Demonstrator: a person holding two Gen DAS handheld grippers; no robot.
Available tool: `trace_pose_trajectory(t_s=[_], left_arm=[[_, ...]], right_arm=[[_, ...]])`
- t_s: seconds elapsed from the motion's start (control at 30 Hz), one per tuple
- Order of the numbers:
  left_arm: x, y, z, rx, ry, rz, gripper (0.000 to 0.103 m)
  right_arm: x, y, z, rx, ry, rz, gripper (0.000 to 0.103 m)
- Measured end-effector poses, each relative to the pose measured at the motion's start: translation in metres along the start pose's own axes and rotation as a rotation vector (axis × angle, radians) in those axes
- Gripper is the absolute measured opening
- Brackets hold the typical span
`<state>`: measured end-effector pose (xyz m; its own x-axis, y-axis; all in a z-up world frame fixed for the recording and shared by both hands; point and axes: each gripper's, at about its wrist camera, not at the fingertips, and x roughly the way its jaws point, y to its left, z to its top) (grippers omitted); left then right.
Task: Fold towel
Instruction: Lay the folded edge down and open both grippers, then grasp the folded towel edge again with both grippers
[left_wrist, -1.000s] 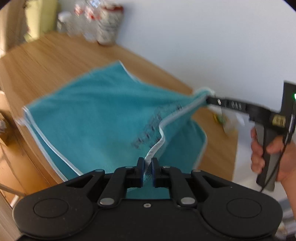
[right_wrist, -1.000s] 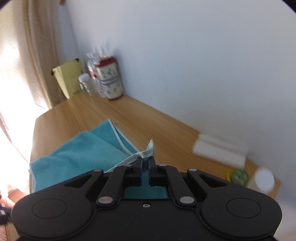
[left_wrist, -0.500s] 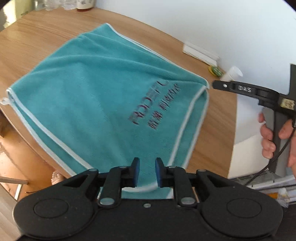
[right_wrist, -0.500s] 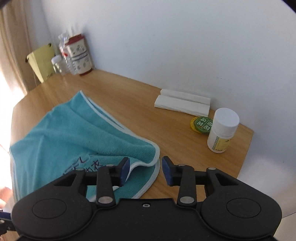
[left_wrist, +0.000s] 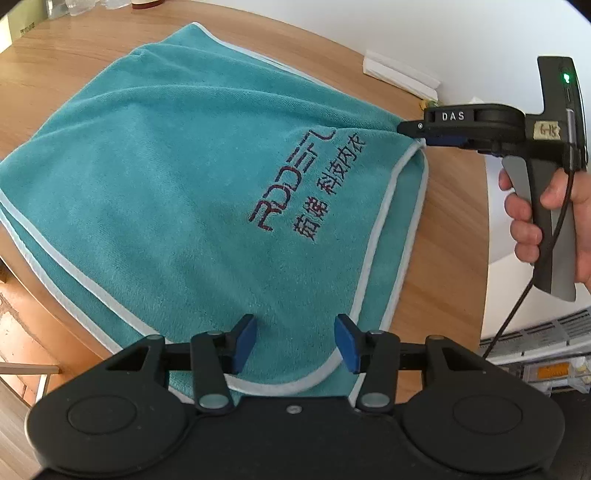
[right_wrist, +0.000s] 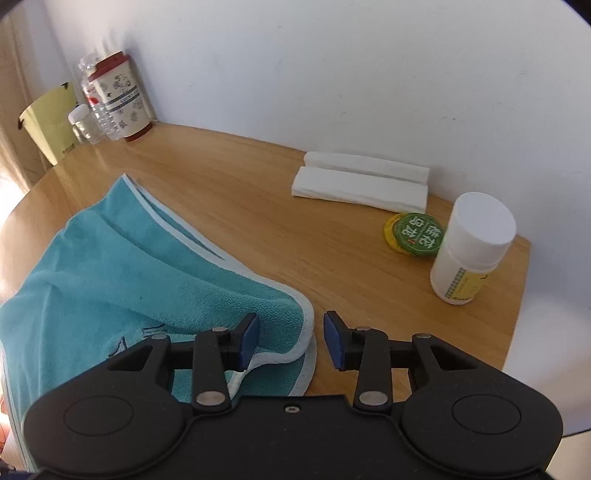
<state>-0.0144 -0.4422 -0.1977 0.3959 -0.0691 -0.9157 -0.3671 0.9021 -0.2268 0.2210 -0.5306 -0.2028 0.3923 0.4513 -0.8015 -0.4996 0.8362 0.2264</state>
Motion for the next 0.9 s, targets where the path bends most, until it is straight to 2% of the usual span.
trace_pose_trajectory(t_s=[0.03,0.07,0.17,0.4,0.47,0.53,0.6,0.63,0.67,0.7,0.77,0.8,0.9], left_arm=[[0.000,0.000,0.000,-0.002,-0.004,0.014,0.033],[0.000,0.000,-0.001,-0.004,-0.009,0.027,0.018],[0.003,0.008,0.001,-0.066,-0.013,0.031,0.008],[-0.001,0.007,0.002,-0.081,-0.015,0.047,0.004],[-0.003,0.007,0.004,-0.087,-0.018,0.050,0.003],[-0.005,0.006,0.007,-0.093,-0.018,0.051,0.003],[-0.009,0.005,0.010,-0.096,-0.017,0.044,0.003],[-0.011,0.005,0.012,-0.095,-0.017,0.040,0.003],[-0.013,0.004,0.014,-0.094,-0.015,0.038,0.003],[-0.015,0.003,0.016,-0.092,-0.009,0.041,0.003],[-0.023,0.004,0.023,-0.096,0.002,0.027,0.003],[-0.028,0.004,0.026,-0.087,0.002,0.021,0.003],[-0.047,0.008,0.042,-0.049,-0.026,0.017,0.005]], right_arm=[[0.000,0.000,0.000,0.003,0.004,0.001,0.024],[-0.001,-0.001,0.000,0.005,0.002,0.003,0.024],[-0.008,-0.001,-0.002,0.001,-0.021,0.003,0.024],[-0.026,-0.002,-0.005,-0.009,-0.061,0.011,0.022],[-0.033,-0.003,-0.006,-0.008,-0.071,0.020,0.011],[-0.040,-0.004,-0.006,-0.004,-0.075,0.033,0.011],[-0.049,-0.003,-0.009,-0.015,-0.091,0.008,0.013],[-0.053,-0.003,-0.010,-0.021,-0.099,-0.005,0.019],[-0.058,-0.003,-0.012,-0.027,-0.106,-0.018,0.031],[-0.063,-0.002,-0.013,-0.032,-0.114,-0.031,0.034],[-0.072,-0.003,-0.016,-0.016,-0.114,-0.028,0.034],[-0.088,-0.002,-0.026,0.047,-0.108,0.001,0.034],[-0.118,0.016,-0.056,0.079,-0.103,0.040,0.034]])
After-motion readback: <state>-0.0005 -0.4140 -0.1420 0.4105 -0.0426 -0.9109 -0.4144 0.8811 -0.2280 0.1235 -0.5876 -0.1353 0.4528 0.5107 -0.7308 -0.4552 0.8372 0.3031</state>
